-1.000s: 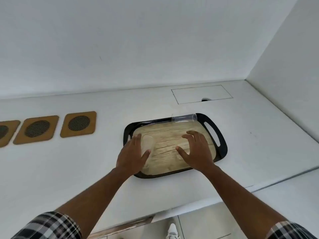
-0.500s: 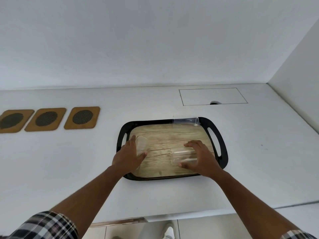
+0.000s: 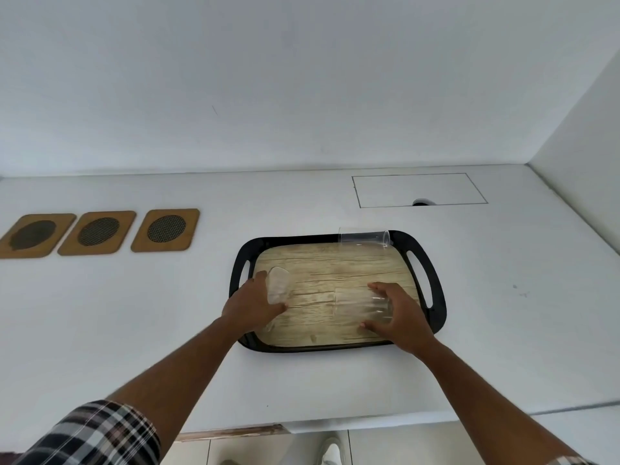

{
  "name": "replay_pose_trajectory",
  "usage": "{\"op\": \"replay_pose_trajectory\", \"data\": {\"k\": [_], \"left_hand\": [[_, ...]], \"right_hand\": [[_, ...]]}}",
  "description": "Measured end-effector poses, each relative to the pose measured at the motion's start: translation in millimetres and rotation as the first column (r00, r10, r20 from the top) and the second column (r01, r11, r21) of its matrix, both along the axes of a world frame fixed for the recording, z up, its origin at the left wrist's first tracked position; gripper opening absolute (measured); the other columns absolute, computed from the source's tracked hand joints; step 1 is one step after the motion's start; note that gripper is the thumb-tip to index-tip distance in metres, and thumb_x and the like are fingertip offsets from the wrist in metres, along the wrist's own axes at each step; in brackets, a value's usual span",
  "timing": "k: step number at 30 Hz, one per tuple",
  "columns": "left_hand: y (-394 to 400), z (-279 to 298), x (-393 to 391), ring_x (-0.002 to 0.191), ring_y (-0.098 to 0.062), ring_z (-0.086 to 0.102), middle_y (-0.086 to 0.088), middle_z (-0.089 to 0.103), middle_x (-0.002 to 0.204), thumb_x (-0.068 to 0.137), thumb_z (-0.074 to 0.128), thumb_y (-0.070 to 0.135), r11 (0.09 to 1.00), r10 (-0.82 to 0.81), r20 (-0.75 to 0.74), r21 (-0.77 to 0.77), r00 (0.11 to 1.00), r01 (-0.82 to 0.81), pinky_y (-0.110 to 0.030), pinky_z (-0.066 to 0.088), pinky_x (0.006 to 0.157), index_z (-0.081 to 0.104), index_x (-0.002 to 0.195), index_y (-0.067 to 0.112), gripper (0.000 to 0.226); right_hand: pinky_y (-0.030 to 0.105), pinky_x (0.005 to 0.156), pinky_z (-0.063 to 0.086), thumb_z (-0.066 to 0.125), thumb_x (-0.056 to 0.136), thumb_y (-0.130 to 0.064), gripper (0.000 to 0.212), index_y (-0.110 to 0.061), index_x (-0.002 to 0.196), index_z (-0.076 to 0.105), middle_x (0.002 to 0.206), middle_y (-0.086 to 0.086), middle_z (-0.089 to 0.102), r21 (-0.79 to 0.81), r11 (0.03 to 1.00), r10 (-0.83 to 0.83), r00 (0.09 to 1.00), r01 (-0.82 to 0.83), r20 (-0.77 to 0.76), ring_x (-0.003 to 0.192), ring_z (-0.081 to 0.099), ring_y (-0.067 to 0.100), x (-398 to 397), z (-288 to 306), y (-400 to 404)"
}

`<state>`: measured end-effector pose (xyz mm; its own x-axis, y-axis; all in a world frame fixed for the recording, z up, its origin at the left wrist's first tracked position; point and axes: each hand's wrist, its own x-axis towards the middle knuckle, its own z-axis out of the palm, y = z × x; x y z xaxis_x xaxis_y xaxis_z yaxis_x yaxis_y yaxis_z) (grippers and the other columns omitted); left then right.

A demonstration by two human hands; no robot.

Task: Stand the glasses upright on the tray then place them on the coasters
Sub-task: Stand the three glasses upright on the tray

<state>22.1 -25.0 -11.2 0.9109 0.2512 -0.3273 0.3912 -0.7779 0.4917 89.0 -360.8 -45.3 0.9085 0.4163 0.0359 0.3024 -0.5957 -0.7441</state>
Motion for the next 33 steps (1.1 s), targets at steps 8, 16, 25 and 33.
{"op": "replay_pose_trajectory", "data": {"k": [8,16,25,33], "left_hand": [[-7,7,15,0.114,-0.023,0.056,-0.005,0.054,0.132,0.067,0.086,0.037,0.969,0.157,0.052,-0.199,0.986,-0.143,-0.035,0.046,0.087,0.033,0.147,0.017,0.098],[-10,19,22,0.090,-0.016,0.062,-0.001,0.059,0.105,0.054,0.098,0.028,0.906,0.359,0.299,-0.338,0.884,-0.254,-0.023,0.043,0.066,0.050,0.109,0.017,0.073],[-12,3,15,0.093,-0.013,0.056,0.001,0.054,0.106,0.052,0.098,0.023,0.925,0.339,0.451,-0.320,0.825,-0.206,-0.016,0.039,0.071,0.047,0.110,0.024,0.077],[-6,-8,13,0.102,-0.012,0.054,-0.001,0.054,0.115,0.052,0.099,0.023,0.947,0.278,0.479,-0.281,0.832,-0.154,-0.007,0.037,0.081,0.048,0.126,0.014,0.090]], "right_hand": [[0.021,0.094,0.052,0.092,0.051,-0.064,0.091,-0.031,0.130,0.060,0.127,-0.022,0.063,0.094,0.993,-0.070,0.995,0.076,-0.064,0.116,0.062,-0.002,2,7,11],[0.019,0.087,0.055,0.098,0.051,-0.054,0.085,-0.034,0.125,0.061,0.113,-0.016,0.068,0.182,0.977,-0.098,0.993,0.109,-0.069,0.105,0.064,0.001,-3,19,32],[0.032,0.091,0.057,0.098,0.051,-0.056,0.085,-0.039,0.125,0.059,0.107,-0.014,0.066,0.195,0.970,-0.149,0.989,0.147,-0.003,0.101,0.064,0.003,6,29,36],[0.036,0.098,0.056,0.098,0.058,-0.049,0.083,-0.039,0.129,0.056,0.113,-0.012,0.066,0.244,0.958,-0.169,0.985,0.153,0.043,0.109,0.064,0.006,9,43,47]]}}
